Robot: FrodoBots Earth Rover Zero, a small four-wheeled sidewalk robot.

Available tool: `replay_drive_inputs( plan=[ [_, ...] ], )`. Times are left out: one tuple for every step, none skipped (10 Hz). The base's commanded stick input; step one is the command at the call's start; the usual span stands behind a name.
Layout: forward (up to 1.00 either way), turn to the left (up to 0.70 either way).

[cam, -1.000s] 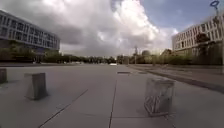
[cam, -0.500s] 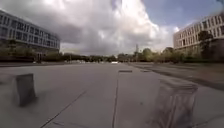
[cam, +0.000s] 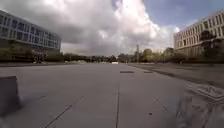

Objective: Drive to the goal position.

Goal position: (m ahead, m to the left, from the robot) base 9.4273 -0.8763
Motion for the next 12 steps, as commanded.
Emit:
replay_drive_inputs(
  plan=[
    [0.7,0.0],
    [0.7,0.0],
    [0.7,0.0],
    [0.7,0.0],
    [0.7,0.0],
    [0.7,0.0],
    [0.7,0.0],
    [0.7,0.0],
    [0.7,0.0],
    [0.7,0.0],
    [0.7,0.0],
    [0.7,0.0]
  ],
)
